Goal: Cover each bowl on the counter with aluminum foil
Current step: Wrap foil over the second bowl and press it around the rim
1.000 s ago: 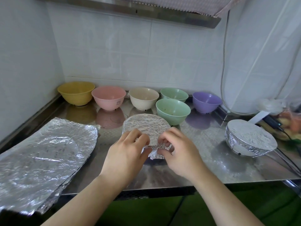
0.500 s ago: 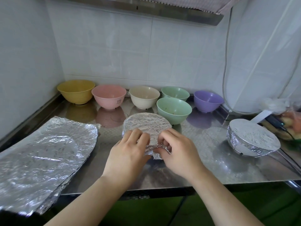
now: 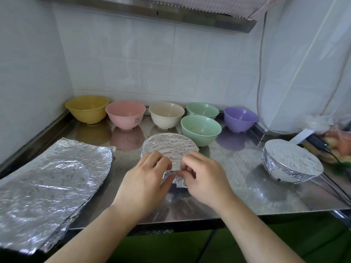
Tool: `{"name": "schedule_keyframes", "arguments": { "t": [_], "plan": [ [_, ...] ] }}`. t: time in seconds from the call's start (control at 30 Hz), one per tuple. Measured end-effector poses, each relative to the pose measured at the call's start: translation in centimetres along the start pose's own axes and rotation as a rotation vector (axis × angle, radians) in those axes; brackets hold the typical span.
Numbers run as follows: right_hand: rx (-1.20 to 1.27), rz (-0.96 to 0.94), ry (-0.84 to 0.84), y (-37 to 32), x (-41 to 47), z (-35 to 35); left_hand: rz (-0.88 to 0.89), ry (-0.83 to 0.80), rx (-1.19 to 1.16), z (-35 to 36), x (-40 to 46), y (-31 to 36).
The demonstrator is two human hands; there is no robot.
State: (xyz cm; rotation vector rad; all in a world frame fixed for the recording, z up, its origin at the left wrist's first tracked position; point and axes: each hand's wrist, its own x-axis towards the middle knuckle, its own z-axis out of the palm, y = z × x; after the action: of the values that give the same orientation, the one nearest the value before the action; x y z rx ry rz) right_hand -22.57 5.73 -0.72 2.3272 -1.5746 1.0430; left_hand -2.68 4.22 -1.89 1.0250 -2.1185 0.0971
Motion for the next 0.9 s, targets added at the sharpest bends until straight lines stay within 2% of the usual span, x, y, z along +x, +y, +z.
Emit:
{"name": "schedule_keyframes", "arguments": {
  "t": [0.13,0.23,0.27,0.37,0.43,0.57,0.77,0.9],
  "plan": [
    [0.028,-0.002,-0.008,-1.4,0.5,0.4,0.001,0.027,0.014,-0.3,0.4,0.0],
    [0.180,0.037,-0.095,-1.5,0.6,-0.2,-0.005,0.023,0.012,-0.8,0.5,-0.3],
    [0.226,0.054,-0.085,-1.2,0.5,-0.5,-0.013,0.016,0.007,-0.9,0.5,-0.4],
    [0.276,0.138,0.086,0.6,0.2,-1.3,-0.030,-0.005,-0.020,-0.9,0.4,-0.9],
    [0.288,0.186,0.122,1.8,0.1,-1.5,-0.039,-0.015,-0.051,-0.8,0.3,-0.9],
    [0.283,0.171,0.061,2.6,-0.5,-0.9,-0.051,-0.030,-0.096,-0.7,0.6,-1.6],
    [0.259,0.100,0.070,1.6,-0.6,-0.1,-0.018,-0.075,-0.126,-0.9,0.4,-1.6],
    [0.144,0.039,0.047,0.8,-0.5,0.2,-0.033,-0.064,-0.092,-0.2,0.6,-1.1]
  ]
}}
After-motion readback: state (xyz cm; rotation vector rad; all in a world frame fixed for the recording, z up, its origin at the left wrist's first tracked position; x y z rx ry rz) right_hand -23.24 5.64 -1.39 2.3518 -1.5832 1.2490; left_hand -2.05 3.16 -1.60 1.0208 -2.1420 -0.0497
